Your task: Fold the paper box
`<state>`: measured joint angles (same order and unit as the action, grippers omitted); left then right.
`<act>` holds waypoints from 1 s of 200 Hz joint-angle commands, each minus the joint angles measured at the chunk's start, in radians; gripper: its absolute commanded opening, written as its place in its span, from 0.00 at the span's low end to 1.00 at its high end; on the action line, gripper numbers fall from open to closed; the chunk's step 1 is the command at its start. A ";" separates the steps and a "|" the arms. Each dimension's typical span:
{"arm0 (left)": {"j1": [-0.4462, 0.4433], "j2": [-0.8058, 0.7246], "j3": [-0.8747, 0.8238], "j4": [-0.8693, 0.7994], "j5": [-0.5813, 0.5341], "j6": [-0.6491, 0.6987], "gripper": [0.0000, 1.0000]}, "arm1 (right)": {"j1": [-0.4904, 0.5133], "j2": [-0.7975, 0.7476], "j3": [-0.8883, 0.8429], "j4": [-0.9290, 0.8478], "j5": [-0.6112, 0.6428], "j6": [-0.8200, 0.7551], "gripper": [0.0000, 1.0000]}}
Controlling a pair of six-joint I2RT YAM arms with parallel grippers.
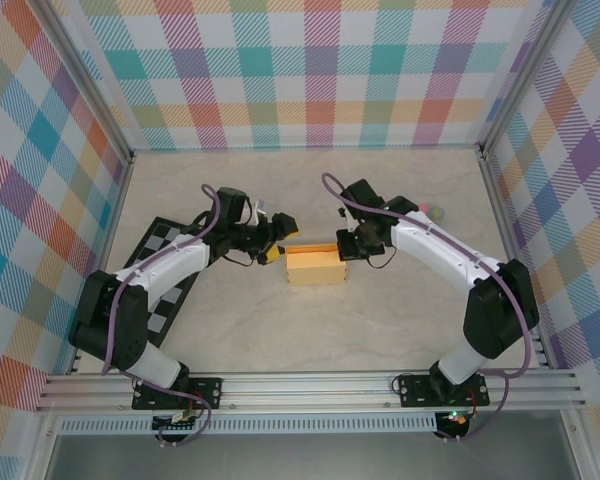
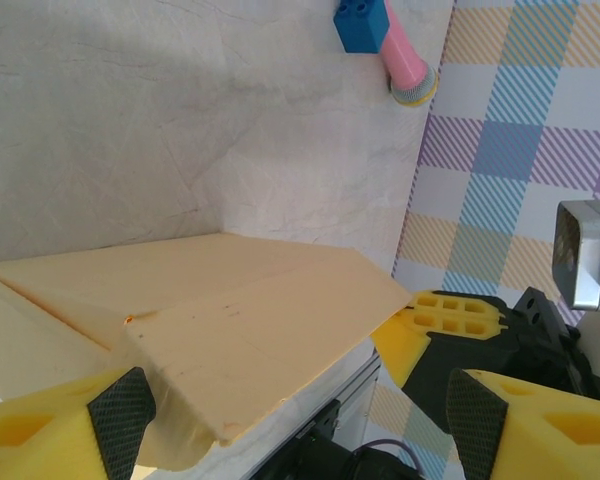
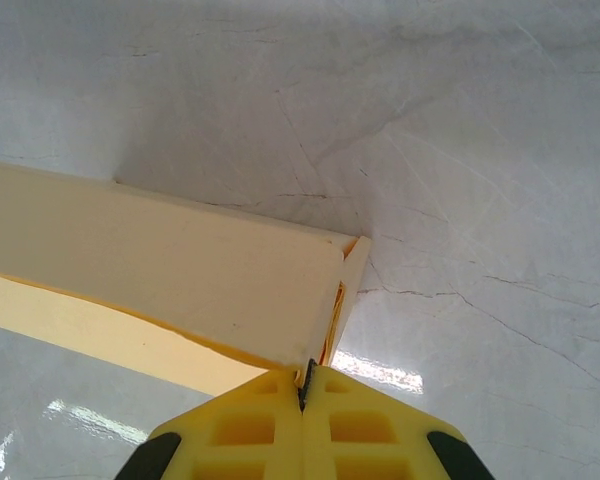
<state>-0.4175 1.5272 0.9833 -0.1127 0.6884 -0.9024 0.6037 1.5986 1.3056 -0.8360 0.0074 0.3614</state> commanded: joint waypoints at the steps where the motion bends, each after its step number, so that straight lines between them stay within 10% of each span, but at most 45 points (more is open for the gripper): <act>1: -0.029 0.015 0.025 0.061 0.043 -0.058 0.80 | 0.010 0.026 0.031 0.016 -0.073 0.028 0.00; 200: -0.030 0.029 0.082 -0.006 0.049 -0.101 0.82 | 0.010 0.038 0.048 -0.028 -0.043 0.026 0.00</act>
<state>-0.4175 1.5455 1.0069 -0.0799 0.6907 -1.0584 0.6018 1.6089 1.3113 -0.8577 0.0193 0.3813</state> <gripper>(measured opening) 0.820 0.043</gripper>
